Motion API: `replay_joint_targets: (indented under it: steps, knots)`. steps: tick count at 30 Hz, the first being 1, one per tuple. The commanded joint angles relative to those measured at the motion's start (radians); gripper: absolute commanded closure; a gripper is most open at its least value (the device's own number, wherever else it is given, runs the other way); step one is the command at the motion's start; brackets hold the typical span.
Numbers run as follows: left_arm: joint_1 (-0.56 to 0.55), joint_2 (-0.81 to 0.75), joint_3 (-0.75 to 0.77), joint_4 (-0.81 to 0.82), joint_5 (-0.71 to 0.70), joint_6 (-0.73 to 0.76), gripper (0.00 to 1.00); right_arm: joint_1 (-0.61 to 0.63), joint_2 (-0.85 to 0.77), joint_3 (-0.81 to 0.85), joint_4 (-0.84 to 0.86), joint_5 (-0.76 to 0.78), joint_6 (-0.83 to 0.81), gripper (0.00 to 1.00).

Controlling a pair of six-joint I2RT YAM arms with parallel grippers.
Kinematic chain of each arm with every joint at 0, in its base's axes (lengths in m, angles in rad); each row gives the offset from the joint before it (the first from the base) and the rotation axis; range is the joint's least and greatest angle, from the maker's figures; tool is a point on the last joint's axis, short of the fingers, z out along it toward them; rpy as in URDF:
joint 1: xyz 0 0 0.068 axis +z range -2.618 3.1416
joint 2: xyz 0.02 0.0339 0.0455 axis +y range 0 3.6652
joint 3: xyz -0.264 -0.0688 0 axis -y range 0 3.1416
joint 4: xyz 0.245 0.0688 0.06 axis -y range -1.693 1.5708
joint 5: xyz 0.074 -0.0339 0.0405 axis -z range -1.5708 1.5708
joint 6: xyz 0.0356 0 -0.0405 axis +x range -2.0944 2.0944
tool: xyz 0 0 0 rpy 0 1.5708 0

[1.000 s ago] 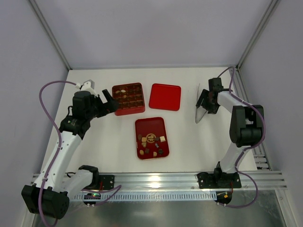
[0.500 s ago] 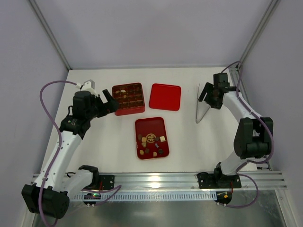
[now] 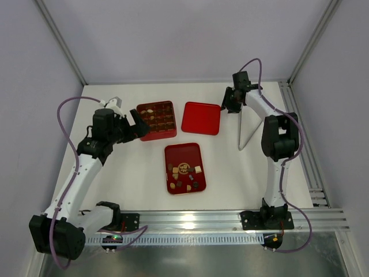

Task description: Pack the chocolate

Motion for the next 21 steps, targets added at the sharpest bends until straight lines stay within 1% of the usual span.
replay_joint_targets:
  steps: [1,7,10,17,19,21]
  knots:
    - [0.005,0.018,-0.002,0.061,0.085,-0.002,0.00,0.007,0.035,0.090,-0.073,0.000,-0.038,0.54]
    - [0.002,0.059,-0.010,0.107,0.198,-0.019,0.00,0.030,0.075,0.087,-0.067,0.026,-0.048,0.54]
    - [-0.006,0.071,-0.008,0.122,0.227,-0.022,0.00,0.047,0.074,0.066,-0.049,0.040,-0.042,0.53]
    - [-0.018,0.097,0.004,0.133,0.261,-0.036,0.00,0.061,0.121,0.078,-0.067,0.073,-0.030,0.54]
    - [-0.024,0.099,0.016,0.133,0.261,-0.041,0.00,0.066,0.129,0.078,-0.064,0.078,-0.030,0.55]
    - [-0.027,0.110,0.025,0.133,0.266,-0.051,0.00,0.073,0.137,0.083,-0.069,0.078,-0.032,0.58]
